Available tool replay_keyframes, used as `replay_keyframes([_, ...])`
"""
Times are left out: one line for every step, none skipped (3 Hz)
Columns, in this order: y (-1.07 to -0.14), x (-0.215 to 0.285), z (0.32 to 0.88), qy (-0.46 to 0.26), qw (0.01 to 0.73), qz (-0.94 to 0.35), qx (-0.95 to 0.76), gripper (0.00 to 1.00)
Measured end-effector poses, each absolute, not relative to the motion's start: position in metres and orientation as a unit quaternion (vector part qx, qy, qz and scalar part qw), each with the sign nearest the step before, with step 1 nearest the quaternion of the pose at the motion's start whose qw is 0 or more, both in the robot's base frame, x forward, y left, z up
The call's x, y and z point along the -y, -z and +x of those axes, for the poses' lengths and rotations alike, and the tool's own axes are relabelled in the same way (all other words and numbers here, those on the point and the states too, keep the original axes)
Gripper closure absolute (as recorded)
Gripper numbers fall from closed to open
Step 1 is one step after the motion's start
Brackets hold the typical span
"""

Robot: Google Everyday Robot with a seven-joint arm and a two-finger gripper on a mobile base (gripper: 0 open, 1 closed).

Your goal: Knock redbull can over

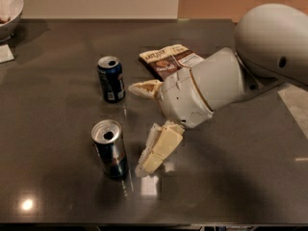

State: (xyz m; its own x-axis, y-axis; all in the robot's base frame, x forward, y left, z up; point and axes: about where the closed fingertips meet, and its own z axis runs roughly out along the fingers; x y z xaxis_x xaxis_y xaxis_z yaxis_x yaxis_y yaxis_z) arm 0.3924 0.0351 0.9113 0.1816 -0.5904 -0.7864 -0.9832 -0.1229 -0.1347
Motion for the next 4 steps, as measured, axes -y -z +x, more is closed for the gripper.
replay_keyframes([-0.908, -0.050, 0.386, -0.311, 0.339, -0.689, -0.560, 0.00])
replay_keyframes([-0.906, -0.063, 0.378, -0.330, 0.335, -0.691, -0.549, 0.00])
replay_keyframes([-0.904, -0.072, 0.371, -0.345, 0.331, -0.694, -0.538, 0.00])
replay_keyframes([-0.905, -0.079, 0.369, -0.356, 0.329, -0.695, -0.532, 0.00])
